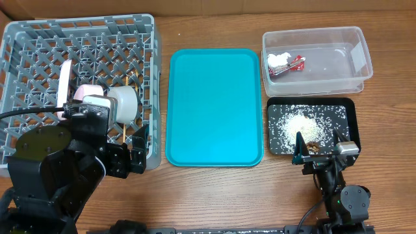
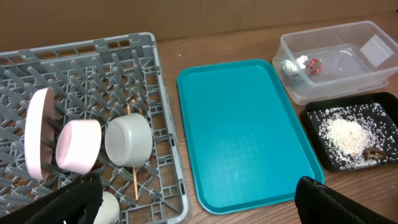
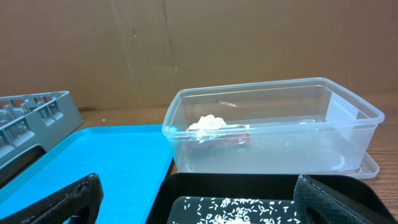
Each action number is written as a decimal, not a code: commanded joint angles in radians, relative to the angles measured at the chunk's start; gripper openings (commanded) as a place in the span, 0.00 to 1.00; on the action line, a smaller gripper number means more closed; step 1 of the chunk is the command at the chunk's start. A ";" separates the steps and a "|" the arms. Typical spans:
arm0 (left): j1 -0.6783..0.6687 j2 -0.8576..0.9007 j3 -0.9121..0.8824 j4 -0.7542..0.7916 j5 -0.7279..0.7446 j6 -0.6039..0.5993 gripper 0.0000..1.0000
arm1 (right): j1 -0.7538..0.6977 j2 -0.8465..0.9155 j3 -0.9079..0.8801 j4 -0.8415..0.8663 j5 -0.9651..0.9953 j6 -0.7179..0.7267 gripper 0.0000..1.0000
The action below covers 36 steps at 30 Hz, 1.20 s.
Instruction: Sort waste into correct bins and load items into the dishwasher
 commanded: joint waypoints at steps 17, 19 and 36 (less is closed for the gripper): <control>0.225 -0.176 -0.264 0.317 0.023 -0.002 1.00 | -0.002 -0.006 -0.010 0.006 0.010 -0.003 1.00; 0.227 -0.254 -0.417 0.467 0.022 -0.002 1.00 | -0.002 -0.006 -0.010 0.006 0.010 -0.003 1.00; 0.227 -0.836 -1.336 1.176 0.030 -0.002 1.00 | -0.002 -0.006 -0.010 0.006 0.010 -0.003 1.00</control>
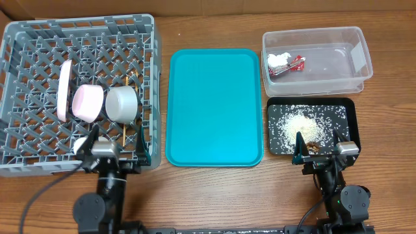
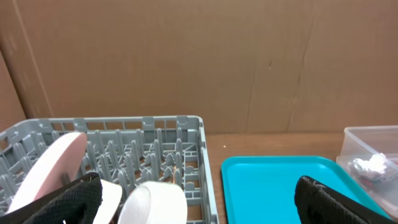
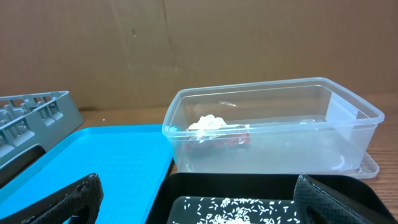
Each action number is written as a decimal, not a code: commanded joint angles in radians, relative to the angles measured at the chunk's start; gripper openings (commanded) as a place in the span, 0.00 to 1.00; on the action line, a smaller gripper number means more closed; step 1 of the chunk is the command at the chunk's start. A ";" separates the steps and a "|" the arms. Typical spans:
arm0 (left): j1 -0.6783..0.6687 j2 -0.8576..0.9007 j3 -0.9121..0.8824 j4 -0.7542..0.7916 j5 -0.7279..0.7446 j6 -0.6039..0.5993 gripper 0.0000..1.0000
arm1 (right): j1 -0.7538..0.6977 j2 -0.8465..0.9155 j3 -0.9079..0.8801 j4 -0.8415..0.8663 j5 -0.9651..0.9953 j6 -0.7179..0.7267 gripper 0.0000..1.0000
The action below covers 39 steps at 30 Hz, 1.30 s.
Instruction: Sort waste into correct bins and load items into the dishwasher
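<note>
The grey dish rack [image 1: 26, 39] holds a pink plate [image 1: 64, 91] on edge, a pink cup [image 1: 87, 103], a white cup [image 1: 121, 104] and a wooden chopstick [image 1: 124, 133]. My left gripper [image 1: 116, 143] sits low at the rack's front edge, open and holding nothing; its wrist view looks level across the plate [image 2: 50, 165] and white cup [image 2: 155, 202]. The clear bin [image 1: 315, 55] contains crumpled white and red waste [image 1: 285, 63]. A black tray [image 1: 348, 107] carries scattered rice. My right gripper [image 1: 318, 144] rests open at that tray's near edge, with nothing between its fingers.
A bare teal tray [image 1: 214, 107] lies between the rack and the two bins. Brown cardboard walls stand behind the table. Both arm bases sit at the table's front edge.
My left arm, which was raised over the rack's front right corner and looking down, now rests low at the table's front edge with its camera level. The right arm and all items are unchanged.
</note>
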 commanded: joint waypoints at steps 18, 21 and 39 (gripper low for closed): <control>-0.003 -0.157 -0.326 0.071 -0.010 -0.003 1.00 | -0.002 -0.006 -0.010 0.007 0.009 -0.003 1.00; -0.003 -0.156 -0.326 0.071 -0.010 -0.002 1.00 | -0.002 -0.006 -0.010 0.007 0.009 -0.003 1.00; -0.003 -0.155 -0.326 0.070 -0.010 -0.002 1.00 | -0.002 -0.006 -0.010 0.007 0.009 -0.003 1.00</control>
